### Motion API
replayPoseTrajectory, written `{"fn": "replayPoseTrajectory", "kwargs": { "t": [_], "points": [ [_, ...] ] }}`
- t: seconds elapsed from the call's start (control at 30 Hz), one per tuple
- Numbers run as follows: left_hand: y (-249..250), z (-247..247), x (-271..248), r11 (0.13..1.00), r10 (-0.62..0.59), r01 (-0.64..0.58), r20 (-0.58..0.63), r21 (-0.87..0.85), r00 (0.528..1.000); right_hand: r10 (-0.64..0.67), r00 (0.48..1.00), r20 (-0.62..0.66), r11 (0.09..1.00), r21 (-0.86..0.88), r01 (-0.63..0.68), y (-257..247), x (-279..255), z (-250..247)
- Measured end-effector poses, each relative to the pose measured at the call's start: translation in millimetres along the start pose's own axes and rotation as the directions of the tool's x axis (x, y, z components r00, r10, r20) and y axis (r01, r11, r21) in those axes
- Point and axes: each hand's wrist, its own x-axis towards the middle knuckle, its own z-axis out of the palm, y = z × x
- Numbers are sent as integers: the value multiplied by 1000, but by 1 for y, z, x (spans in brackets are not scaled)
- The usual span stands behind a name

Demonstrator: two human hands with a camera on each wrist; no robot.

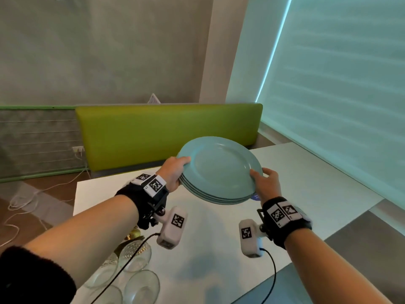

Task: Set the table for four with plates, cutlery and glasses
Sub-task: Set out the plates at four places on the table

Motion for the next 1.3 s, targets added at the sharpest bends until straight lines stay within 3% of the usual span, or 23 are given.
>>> {"fn": "replayPoseTrajectory", "kwargs": {
  "t": [0.13,0.3,0.47,0.63,0.73,0.8,1.03,1.13,1.3],
  "points": [
    [-11,37,3,1000,-8,8,-34,-16,999,60,993,101,996,59,-66,8,24,-33],
    [-33,71,7,1000,-26,24,-68,-18,997,84,987,136,991,93,-98,21,51,-66],
    [-57,79,10,998,-28,37,-210,41,977,116,976,183,984,110,-138,36,63,-70],
    [-74,52,19,997,-21,48,-359,64,933,152,979,134,967,184,-176,51,61,-66],
    [-88,12,45,993,4,54,-470,108,883,174,983,53,960,213,-182,62,57,-69],
    [-78,-4,33,991,1,69,-524,113,851,207,978,7,952,228,-203,72,52,-69],
    [-57,-66,7,992,13,74,-657,104,754,327,941,-91,943,97,-318,142,30,-68],
    [-57,-89,5,992,19,68,-674,103,739,390,914,-109,921,69,-384,167,10,-62],
    [-65,-112,3,997,-8,56,-648,53,762,483,870,-100,876,69,-478,195,-25,-45]
  ]
}}
